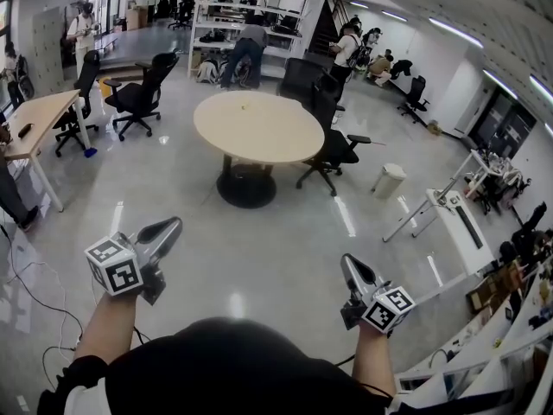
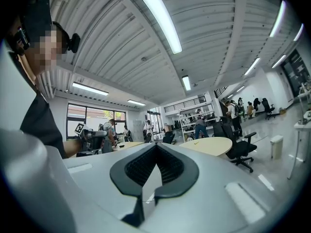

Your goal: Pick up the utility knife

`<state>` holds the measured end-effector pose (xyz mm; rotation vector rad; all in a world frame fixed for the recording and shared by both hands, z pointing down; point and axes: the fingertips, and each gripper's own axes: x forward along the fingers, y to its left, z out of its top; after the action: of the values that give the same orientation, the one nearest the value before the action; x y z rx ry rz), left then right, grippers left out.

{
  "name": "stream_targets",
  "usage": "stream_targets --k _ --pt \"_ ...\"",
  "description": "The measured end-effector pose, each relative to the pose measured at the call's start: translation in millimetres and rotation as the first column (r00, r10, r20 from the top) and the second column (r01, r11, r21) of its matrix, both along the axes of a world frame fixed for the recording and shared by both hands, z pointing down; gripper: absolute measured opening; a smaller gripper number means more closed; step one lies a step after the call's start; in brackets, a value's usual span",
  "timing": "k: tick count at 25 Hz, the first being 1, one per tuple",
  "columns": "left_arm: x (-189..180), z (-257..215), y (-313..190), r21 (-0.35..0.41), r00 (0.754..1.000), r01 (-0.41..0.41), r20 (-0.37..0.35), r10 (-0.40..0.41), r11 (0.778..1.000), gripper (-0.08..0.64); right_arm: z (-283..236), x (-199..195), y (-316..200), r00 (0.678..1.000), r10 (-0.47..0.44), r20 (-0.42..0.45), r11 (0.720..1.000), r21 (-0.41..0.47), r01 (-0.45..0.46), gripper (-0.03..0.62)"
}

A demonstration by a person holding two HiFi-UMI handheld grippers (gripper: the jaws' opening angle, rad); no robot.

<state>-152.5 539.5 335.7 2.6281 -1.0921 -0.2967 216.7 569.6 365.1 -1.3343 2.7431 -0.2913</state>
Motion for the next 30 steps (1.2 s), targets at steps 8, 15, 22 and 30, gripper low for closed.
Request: stream_targets --k 8,15,22,30 --pt "32 7 -13 -0.022 1.000 -0.022 0.015 0.022 1.000 -0.005 13 31 -9 1.000 0.017 0.013 1.000 -0.025 -0.016 0.014" --pt "15 20 -52 -0.027 0.999 -0.051 -0.012 0.050 0.998 -0.005 15 12 -38 0.999 0.035 -0.014 0.999 -0.031 -0.035 0.014" --pt "-41 11 -127 -0.005 0.995 -0.085 -0.048 0.084 0.996 -0.005 -6 -43 -97 0.997 0.067 -0.043 0.998 -0.007 -0.067 0.014" --pt "-118 8 -206 0.007 0.993 -0.104 -0.054 0.104 0.995 -0.005 -16 -116 -174 0.994 0.099 -0.048 0.995 0.008 -0.098 0.015"
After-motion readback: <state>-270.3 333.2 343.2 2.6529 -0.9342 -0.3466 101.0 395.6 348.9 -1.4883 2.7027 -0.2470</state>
